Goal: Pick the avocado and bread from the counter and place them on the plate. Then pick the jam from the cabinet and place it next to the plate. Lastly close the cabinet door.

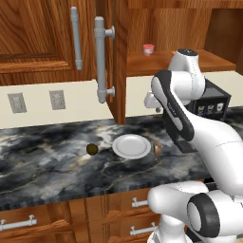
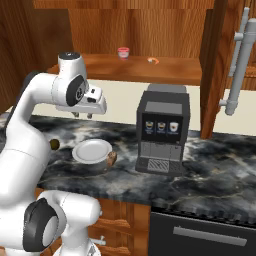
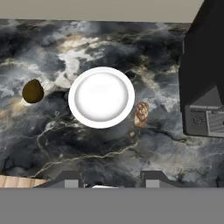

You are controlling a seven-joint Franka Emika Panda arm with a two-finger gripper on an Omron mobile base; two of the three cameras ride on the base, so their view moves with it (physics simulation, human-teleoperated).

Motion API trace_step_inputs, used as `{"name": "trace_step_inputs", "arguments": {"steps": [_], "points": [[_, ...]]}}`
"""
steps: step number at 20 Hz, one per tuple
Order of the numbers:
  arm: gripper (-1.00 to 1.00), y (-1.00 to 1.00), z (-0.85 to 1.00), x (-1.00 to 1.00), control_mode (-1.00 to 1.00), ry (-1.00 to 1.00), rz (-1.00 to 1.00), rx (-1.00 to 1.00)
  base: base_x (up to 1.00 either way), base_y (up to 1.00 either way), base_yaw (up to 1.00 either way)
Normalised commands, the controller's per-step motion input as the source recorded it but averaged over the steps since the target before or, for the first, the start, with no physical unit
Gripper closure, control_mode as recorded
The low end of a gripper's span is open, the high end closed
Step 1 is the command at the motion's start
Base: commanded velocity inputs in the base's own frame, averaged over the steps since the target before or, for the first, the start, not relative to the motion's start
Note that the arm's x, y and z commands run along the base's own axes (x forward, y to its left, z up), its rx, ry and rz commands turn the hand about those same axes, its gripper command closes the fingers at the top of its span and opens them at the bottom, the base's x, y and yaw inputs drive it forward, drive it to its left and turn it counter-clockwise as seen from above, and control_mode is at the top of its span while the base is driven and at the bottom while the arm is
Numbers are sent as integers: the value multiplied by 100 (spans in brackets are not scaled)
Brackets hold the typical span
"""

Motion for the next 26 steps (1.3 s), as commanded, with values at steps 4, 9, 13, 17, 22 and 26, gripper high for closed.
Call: {"name": "trace_step_inputs", "arguments": {"steps": [4,9,13,17,22,26], "points": [[-100,15,-11,-14,-100,-1,3,-2,0,0,0],[-100,13,-36,-26,-100,5,0,-5,0,0,0],[-100,-29,-23,-4,-100,15,0,1,0,0,0],[-100,-39,-30,18,-100,7,-1,2,0,0,0],[-100,-21,-42,6,-100,1,0,-2,0,0,0],[-100,-8,-39,21,-100,0,0,0,0,0,0]]}}
